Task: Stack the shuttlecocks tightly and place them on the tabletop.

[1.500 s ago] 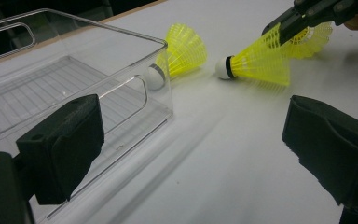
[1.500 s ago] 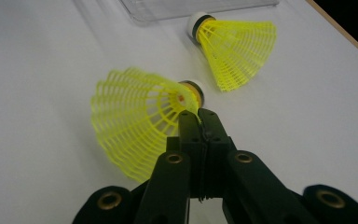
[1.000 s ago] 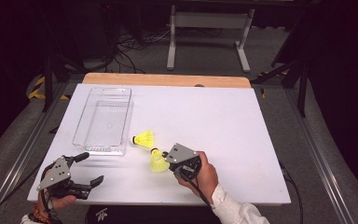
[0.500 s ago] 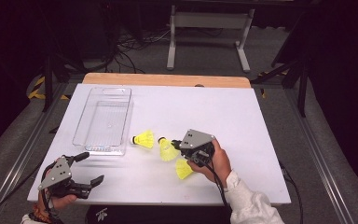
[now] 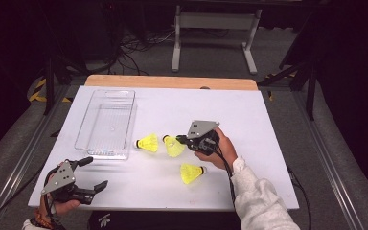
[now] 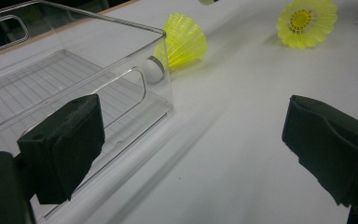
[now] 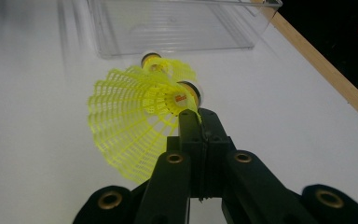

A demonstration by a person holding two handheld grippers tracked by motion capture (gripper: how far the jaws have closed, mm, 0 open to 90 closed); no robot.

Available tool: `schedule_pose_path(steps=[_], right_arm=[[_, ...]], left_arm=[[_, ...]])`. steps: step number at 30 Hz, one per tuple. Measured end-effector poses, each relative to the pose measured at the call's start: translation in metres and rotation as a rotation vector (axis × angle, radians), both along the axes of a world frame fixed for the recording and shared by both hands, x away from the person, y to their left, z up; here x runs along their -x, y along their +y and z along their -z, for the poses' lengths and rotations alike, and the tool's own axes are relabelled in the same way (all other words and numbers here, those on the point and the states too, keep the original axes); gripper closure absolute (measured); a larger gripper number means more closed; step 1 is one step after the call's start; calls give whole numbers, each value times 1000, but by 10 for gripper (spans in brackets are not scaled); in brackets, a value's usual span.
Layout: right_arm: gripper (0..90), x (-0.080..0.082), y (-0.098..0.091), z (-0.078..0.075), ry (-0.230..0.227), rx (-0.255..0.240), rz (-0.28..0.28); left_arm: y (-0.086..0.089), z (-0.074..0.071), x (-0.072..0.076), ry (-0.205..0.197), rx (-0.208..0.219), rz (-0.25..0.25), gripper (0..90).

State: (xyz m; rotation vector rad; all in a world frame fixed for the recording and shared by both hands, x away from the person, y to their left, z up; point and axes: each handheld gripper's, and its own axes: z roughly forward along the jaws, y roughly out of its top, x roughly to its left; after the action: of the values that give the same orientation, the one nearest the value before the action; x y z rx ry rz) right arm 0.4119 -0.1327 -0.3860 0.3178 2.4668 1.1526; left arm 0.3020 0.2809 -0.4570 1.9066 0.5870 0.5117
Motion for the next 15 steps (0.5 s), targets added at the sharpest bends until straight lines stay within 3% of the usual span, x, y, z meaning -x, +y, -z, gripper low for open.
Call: schedule_pose_path(steps=[3, 5, 15], right_arm=[[900, -9, 3, 6, 13, 24, -2], [900, -16, 5, 12, 3, 66, 17], [877, -43, -6, 33, 68, 81, 34]], left_arm=[[0, 0, 0, -5, -10, 2, 65], [0, 0, 0, -1, -9, 5, 65], [-1, 1, -1, 6, -13, 18, 65]])
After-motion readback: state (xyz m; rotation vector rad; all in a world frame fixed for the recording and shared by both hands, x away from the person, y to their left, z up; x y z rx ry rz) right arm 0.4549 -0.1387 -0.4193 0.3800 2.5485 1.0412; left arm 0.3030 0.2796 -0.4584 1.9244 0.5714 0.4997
